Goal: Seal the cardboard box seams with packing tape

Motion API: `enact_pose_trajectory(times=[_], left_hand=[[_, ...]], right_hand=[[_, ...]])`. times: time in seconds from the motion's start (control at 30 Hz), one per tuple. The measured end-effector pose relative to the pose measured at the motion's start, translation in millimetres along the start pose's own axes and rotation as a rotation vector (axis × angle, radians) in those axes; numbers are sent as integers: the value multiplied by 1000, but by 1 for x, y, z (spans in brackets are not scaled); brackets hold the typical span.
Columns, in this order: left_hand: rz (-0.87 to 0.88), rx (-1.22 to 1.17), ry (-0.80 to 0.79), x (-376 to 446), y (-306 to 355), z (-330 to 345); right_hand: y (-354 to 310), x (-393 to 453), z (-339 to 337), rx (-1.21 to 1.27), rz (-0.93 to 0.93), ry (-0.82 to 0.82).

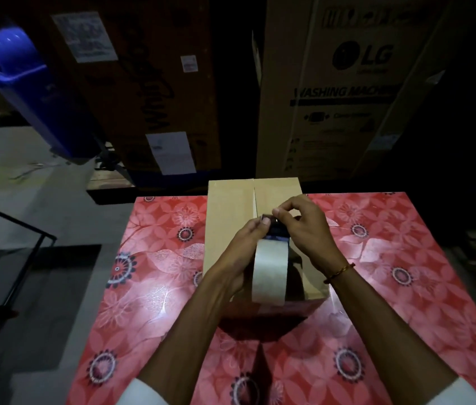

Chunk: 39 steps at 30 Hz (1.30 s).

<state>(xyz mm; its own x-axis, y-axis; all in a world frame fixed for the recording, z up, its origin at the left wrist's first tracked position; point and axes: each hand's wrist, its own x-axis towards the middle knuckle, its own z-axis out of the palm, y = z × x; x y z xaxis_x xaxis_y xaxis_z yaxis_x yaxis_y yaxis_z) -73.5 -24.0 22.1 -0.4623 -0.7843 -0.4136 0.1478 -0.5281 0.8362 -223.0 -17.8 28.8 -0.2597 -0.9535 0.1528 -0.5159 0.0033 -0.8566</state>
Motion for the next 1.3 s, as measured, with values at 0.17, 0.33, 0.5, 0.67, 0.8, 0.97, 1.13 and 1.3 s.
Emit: enact_pose_trajectory(times=[0.17, 0.33, 0.5, 0.67, 0.8, 0.97, 1.13, 1.3], left_hand=[[-36, -16, -53, -3, 1, 1], [-65, -33, -141, -8, 1, 5], [-89, -35, -112, -7, 1, 6], [-131, 32, -93, -10, 5, 8], [-81, 150, -65, -6, 7, 2], [116, 372, 237, 22, 20, -16], [95, 371, 201, 45, 25, -20], [125, 385, 219, 54, 23, -22]], right_hand=[[3, 4, -4, -53, -9, -67], [9, 11, -5, 44, 64, -117], [17, 21, 3, 10, 72, -172], [24, 29, 8, 41, 104, -173], [29, 33, 4, 143, 101, -251], [30, 38, 2, 124, 46, -319], [31, 48, 4, 92, 46, -372], [28, 51, -4, 276, 188, -431]])
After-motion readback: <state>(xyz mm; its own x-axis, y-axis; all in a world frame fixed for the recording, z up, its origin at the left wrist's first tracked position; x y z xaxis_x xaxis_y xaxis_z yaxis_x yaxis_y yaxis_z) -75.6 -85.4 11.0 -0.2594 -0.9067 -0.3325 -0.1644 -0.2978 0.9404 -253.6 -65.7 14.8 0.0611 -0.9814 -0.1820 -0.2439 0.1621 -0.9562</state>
